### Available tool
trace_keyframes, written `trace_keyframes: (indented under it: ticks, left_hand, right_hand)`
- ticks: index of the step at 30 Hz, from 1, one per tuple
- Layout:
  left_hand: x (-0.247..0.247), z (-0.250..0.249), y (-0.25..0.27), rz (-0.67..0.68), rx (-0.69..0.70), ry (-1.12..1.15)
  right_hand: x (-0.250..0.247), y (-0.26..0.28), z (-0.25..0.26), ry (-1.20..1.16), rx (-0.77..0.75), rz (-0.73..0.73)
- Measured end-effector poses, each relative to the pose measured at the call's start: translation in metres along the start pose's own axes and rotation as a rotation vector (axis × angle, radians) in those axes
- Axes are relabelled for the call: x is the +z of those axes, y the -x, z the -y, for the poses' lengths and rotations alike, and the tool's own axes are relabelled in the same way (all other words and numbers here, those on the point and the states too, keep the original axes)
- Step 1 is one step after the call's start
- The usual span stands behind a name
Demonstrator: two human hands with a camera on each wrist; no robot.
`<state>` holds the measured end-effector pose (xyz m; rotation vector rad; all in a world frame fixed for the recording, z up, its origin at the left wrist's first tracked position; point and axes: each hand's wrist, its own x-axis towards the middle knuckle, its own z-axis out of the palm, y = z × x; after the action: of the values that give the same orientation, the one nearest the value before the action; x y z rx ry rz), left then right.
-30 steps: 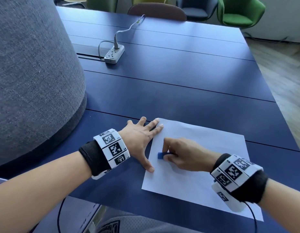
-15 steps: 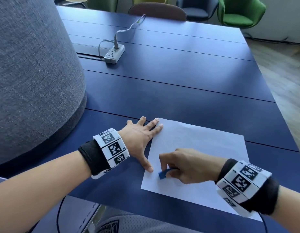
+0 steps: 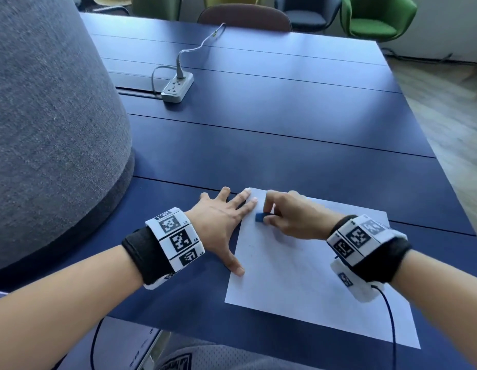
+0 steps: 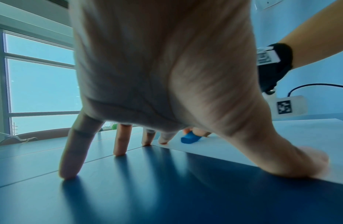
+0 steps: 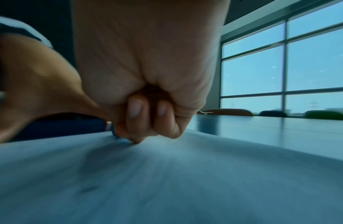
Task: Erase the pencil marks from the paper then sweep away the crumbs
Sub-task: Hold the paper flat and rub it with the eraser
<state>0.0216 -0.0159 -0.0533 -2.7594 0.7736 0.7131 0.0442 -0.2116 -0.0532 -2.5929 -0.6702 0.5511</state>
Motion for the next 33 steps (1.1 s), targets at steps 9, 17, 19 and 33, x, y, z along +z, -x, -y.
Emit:
trace_keyframes:
  ticks: [9, 17, 19, 33]
  left_hand:
    - [0.001, 0.001, 0.001, -0.015, -0.001, 0.007]
    - [0.001, 0.001, 0.002, -0.016, -0.001, 0.017]
    - [0.0, 0.001, 0.002, -0.012, -0.001, 0.019]
    - [-0.002, -0.001, 0.001, 0.009, 0.006, 0.023]
  right_hand:
    - [0.002, -0.004, -0.003, -0.043, -0.041, 0.013]
    - [0.01, -0.005, -0.008, -0.114, -0.069, -0.017]
    - [0.005, -0.008, -0.01, -0.07, -0.038, -0.022]
    - [-0.003, -0.014, -0.026, -0.09, 0.118, -0.185]
